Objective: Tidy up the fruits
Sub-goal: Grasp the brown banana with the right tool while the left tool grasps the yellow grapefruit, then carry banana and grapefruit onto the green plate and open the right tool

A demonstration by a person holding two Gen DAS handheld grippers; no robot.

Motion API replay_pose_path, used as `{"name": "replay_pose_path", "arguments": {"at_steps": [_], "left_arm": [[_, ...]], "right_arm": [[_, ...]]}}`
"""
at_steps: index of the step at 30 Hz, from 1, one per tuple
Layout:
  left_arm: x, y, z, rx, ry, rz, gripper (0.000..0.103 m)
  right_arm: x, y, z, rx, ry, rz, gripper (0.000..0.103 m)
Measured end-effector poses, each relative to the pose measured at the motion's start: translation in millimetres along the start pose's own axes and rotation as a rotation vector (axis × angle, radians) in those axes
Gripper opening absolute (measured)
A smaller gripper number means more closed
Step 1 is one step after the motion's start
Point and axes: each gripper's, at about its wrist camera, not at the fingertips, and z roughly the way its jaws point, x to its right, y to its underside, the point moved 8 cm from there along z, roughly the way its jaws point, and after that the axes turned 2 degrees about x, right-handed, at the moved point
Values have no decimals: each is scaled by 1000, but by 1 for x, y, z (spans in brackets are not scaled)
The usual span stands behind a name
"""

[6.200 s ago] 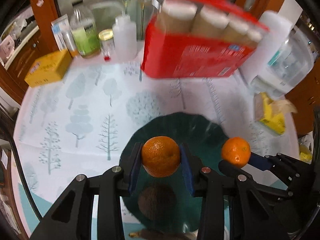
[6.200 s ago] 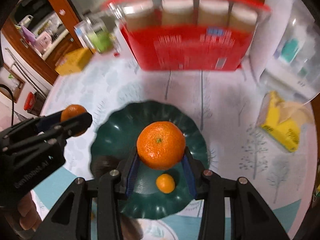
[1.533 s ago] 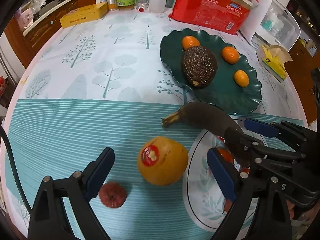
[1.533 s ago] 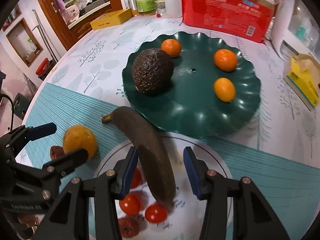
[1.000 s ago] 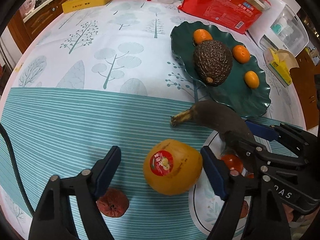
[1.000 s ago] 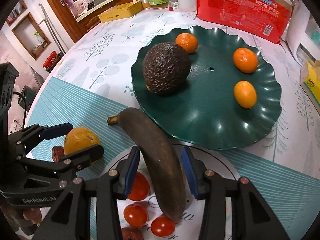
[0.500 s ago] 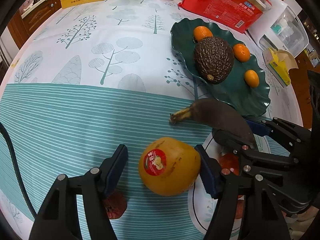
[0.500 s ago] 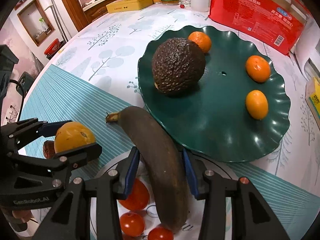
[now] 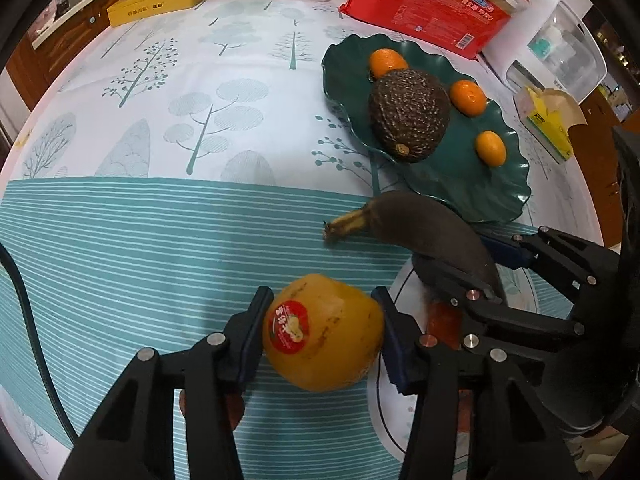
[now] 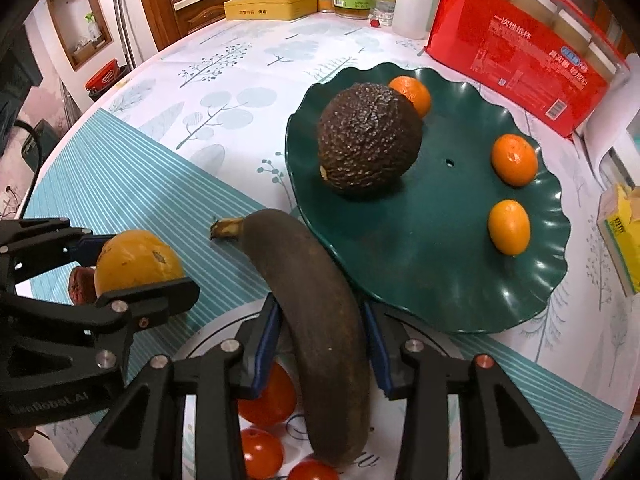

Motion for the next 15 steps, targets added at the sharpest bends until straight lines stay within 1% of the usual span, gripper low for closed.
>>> {"name": "replay_pose_path", "arguments": {"at_steps": [4, 15], "left_arm": [[2, 1, -5, 11, 4, 7, 48], [8, -2, -27, 47, 11, 12, 48]], "right_arm": [[-1, 2, -4, 2, -21, 21, 35], [-4, 3, -25, 47, -27, 40, 34]]}}
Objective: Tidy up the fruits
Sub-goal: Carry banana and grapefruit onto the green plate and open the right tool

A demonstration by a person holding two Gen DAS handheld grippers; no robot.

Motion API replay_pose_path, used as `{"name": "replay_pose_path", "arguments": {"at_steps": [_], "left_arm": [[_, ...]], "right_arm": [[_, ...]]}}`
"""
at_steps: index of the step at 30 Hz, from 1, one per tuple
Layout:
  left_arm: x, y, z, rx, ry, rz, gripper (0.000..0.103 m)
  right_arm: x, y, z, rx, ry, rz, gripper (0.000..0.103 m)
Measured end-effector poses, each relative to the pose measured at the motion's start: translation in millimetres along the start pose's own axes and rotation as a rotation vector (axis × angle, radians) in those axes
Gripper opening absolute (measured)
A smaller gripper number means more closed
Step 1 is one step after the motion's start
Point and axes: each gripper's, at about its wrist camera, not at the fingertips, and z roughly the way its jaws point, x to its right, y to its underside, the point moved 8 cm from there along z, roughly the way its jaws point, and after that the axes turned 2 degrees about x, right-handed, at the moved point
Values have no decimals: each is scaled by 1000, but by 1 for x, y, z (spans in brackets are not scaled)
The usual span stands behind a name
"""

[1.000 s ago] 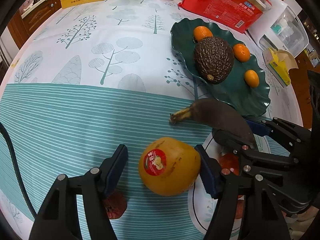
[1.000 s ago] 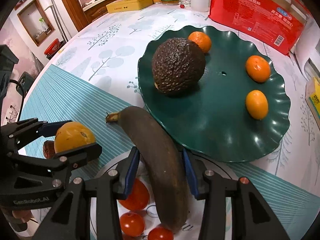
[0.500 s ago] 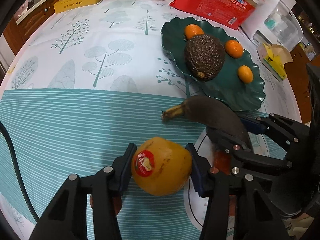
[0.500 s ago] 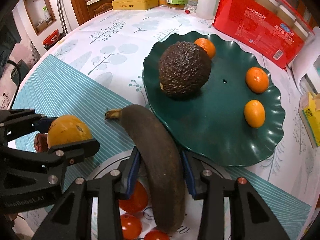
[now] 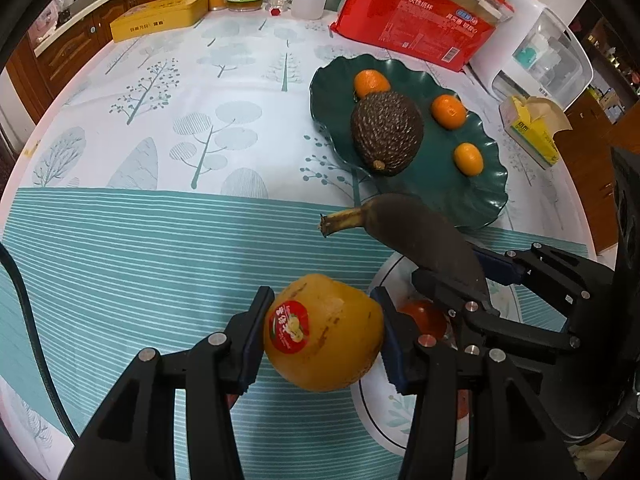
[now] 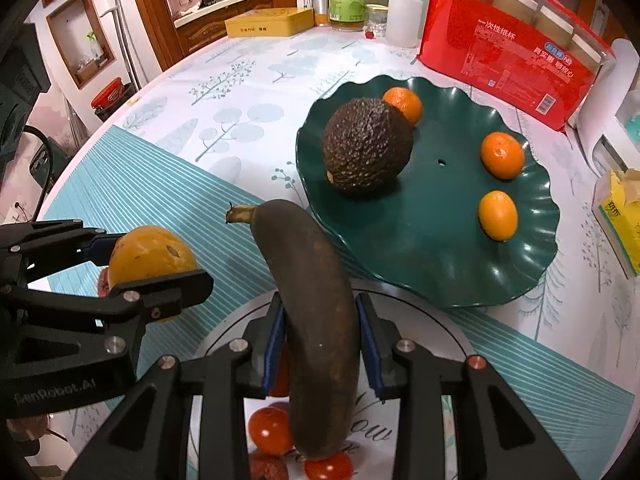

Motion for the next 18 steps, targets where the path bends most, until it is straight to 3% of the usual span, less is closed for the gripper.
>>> {"name": "replay_pose_path", "arguments": {"at_steps": [18], "left_arm": [[21, -14, -76, 102, -69, 45, 48]], "right_arm": [[8, -2, -60, 87, 10, 57, 34]]}}
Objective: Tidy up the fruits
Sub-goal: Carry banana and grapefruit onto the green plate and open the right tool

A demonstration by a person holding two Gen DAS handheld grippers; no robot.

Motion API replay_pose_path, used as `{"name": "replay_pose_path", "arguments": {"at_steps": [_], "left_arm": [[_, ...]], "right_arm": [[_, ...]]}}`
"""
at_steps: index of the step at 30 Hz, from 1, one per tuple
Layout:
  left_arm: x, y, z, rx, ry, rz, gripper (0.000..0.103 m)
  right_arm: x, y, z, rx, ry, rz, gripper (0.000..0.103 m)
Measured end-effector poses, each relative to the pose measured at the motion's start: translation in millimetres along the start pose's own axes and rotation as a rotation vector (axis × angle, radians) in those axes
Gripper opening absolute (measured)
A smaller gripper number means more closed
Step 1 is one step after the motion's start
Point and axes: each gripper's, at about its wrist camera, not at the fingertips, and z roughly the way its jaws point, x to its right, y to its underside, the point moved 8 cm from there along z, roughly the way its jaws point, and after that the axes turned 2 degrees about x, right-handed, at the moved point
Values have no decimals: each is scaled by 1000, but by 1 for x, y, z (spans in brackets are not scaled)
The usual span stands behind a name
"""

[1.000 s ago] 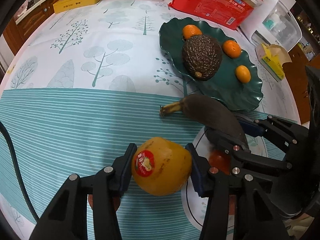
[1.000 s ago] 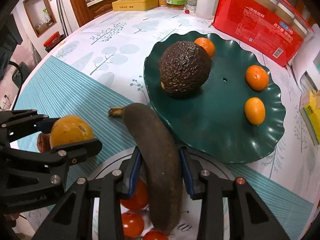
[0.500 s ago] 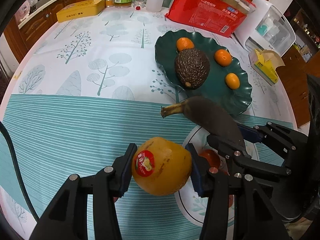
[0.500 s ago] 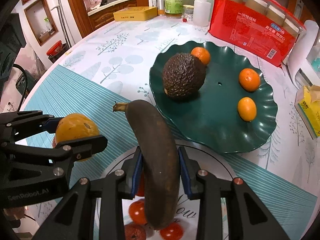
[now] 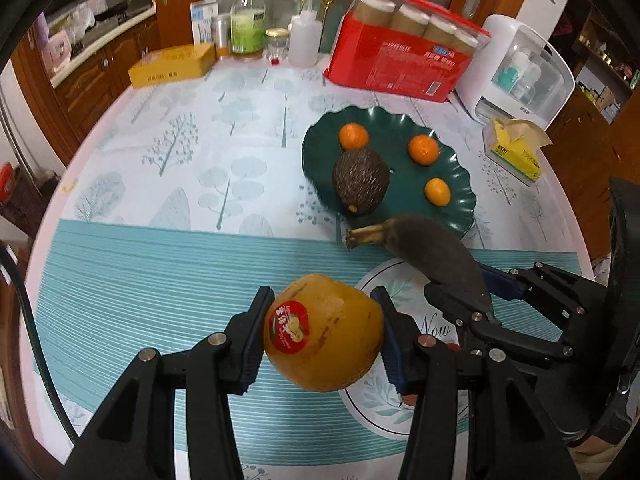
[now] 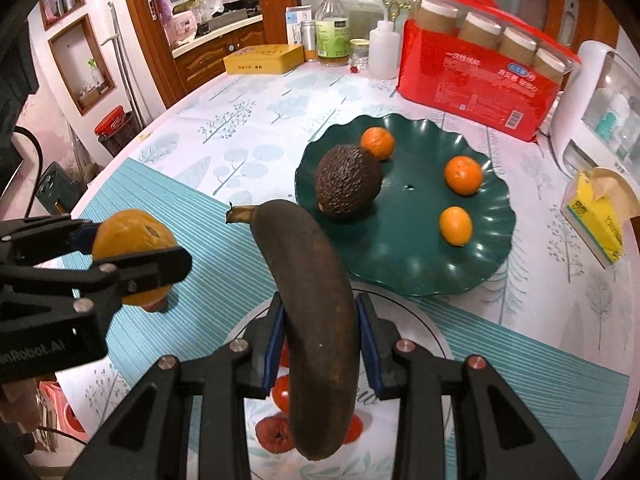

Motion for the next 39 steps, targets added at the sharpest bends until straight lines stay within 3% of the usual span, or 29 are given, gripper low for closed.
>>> {"name": "replay_pose_path", "arguments": {"at_steps": [4, 14, 26, 33, 39], "left_arm": [[6, -6, -13, 22, -42, 35, 48], [28, -26, -31, 72, -59, 85, 48], [60, -96, -38, 184, -67, 153, 48], [71, -121, -24, 210, -93, 164, 48], [64, -130, 7, 187, -132, 152, 48]], "right_arm": [[6, -3, -14, 19, 12, 21, 34], [32, -21, -52, 80, 58, 104, 34], [78, -78, -79, 156, 121, 190, 34], [96, -104, -74, 168, 150, 211, 34], [111, -111, -48, 133, 168, 241, 34]]}}
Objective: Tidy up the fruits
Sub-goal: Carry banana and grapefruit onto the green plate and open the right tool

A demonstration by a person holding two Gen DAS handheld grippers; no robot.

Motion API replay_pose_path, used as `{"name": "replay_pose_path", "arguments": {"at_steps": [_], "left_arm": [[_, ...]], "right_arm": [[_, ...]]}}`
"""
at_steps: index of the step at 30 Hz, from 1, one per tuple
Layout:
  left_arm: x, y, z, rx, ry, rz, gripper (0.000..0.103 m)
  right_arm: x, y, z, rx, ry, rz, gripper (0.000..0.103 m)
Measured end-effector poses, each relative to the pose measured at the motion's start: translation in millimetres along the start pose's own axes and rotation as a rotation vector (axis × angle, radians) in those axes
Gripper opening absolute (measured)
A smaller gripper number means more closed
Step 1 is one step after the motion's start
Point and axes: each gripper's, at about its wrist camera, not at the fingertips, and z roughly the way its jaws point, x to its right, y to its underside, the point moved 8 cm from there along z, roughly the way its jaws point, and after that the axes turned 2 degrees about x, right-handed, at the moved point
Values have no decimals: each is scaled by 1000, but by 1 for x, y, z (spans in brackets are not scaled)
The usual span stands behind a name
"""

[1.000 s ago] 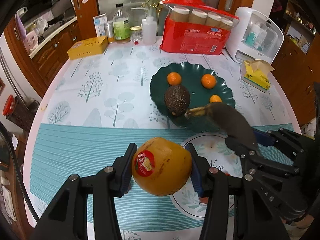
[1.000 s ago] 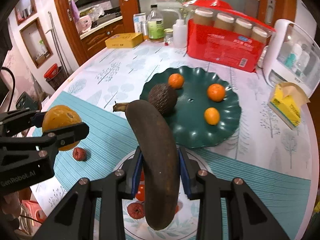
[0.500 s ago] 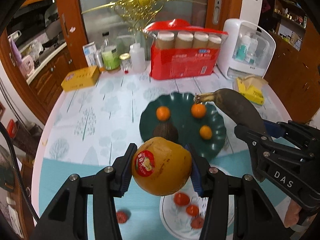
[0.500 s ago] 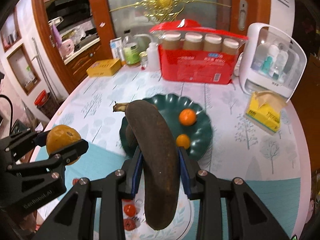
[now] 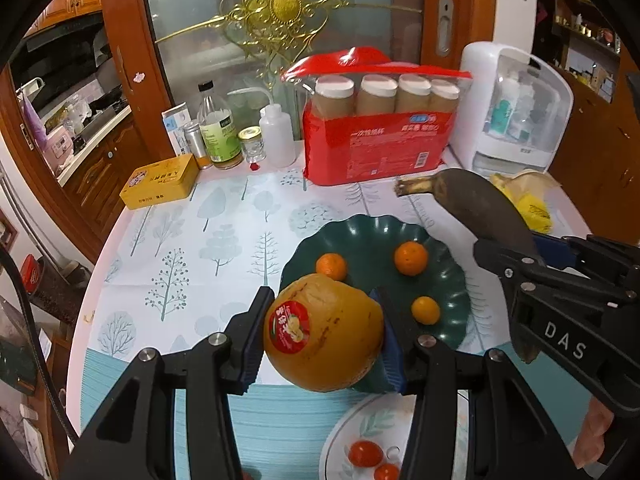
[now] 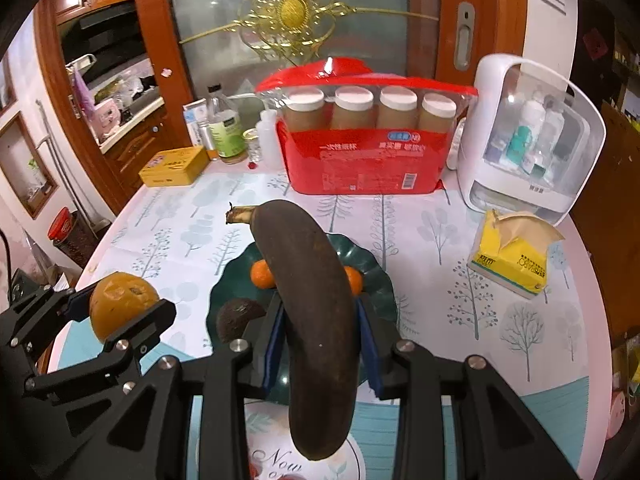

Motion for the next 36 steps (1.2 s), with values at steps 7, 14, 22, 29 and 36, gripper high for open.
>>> {"name": "replay_pose_path", "arguments": {"at_steps": [7, 14, 22, 29, 36], "left_arm": [[-2, 6, 41, -27, -45, 8, 48], [0, 14, 86, -57, -76, 22, 48], [1, 17, 111, -48, -69, 3, 48], [-4, 14, 117, -21, -79, -8, 48], [-2, 12, 116, -10, -93, 9, 48]], "right_arm": [[7, 10, 42, -66, 9, 10, 34], [9, 27, 84, -135, 25, 2, 34], [14, 37, 115, -173, 48, -4, 34], [10, 49, 132, -205, 51, -14, 35], [3, 50, 134, -191, 57, -41, 35]]}}
